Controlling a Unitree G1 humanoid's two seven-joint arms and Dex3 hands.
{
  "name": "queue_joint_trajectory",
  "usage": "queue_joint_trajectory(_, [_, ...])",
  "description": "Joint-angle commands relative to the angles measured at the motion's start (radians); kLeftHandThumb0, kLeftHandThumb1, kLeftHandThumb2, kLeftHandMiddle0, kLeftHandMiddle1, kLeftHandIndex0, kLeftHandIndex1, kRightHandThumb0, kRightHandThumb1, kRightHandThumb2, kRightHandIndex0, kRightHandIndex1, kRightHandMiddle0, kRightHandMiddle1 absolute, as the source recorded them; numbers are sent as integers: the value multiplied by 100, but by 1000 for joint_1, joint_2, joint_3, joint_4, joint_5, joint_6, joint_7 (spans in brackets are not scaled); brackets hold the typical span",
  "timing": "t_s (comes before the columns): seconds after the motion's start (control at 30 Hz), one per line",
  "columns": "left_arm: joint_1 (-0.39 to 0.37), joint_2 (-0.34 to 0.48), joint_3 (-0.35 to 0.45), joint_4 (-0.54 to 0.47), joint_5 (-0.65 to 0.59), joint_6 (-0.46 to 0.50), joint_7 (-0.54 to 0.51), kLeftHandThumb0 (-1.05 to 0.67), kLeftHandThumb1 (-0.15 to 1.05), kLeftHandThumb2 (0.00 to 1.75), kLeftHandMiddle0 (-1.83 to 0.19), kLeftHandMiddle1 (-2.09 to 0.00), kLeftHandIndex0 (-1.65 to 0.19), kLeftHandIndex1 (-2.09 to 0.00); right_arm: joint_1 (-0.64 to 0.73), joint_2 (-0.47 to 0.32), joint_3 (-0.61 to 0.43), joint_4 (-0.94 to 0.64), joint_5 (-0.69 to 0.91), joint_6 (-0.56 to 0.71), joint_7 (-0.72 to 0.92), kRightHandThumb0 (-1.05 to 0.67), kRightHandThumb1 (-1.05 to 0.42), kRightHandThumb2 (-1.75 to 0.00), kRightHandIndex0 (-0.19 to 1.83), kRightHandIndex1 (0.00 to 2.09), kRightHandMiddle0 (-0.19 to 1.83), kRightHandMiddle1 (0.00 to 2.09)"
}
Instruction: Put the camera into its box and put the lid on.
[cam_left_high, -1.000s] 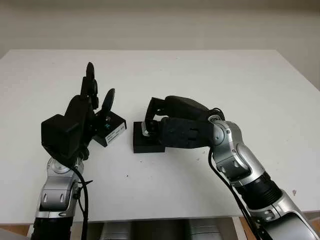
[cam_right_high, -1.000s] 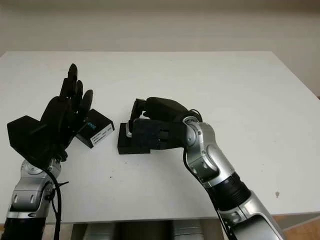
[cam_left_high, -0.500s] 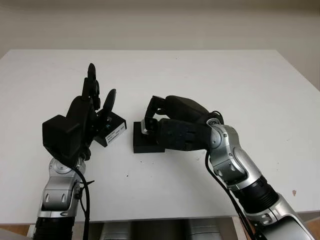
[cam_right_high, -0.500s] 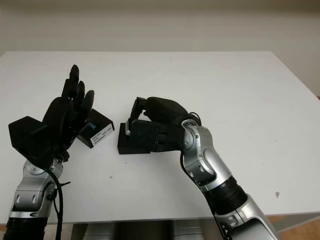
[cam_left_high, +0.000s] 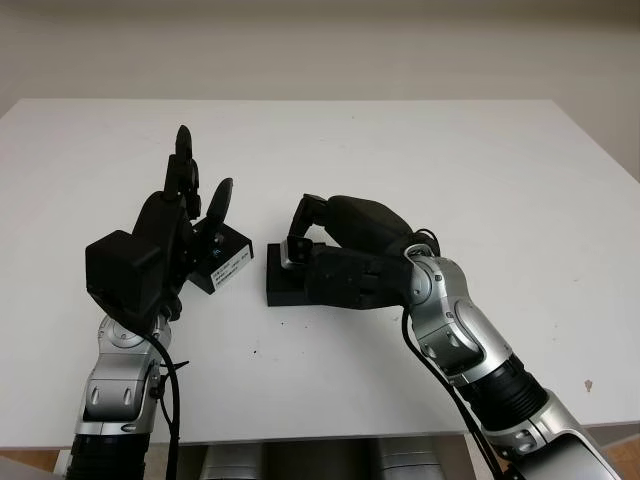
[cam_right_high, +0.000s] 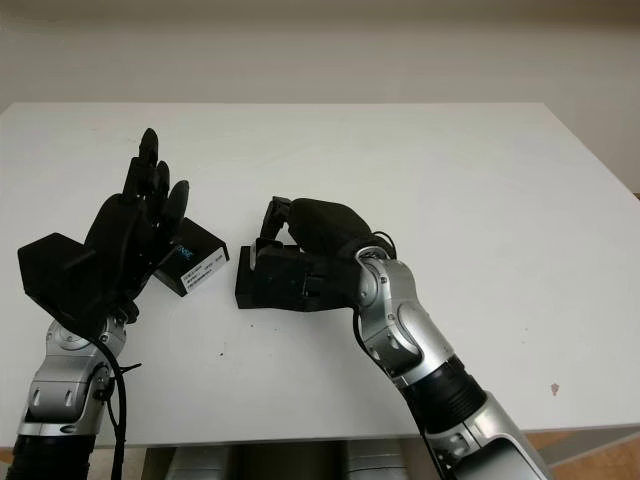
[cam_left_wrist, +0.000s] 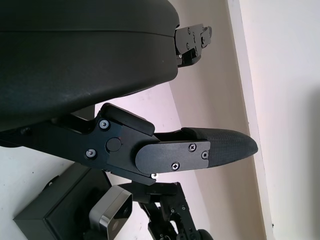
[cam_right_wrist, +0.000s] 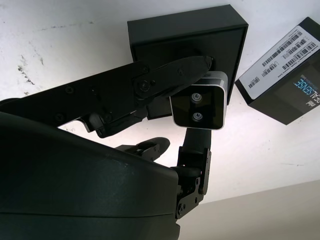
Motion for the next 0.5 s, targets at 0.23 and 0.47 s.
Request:
queue_joint_trajectory(0.23, [-16, 5, 4, 4, -10, -6, -10, -75, 105, 48, 19, 0, 19, 0, 82, 20, 31, -47, -59, -20, -66, -40, -105, -28, 52, 8, 27, 209])
queue_joint_trajectory(0.47, [-17, 4, 2, 8, -14, -10, -12, -75, 105, 47, 19, 0, 19, 0, 100, 20, 36, -42, -82, -34, -77, -43, -105, -31, 57, 10, 33, 209])
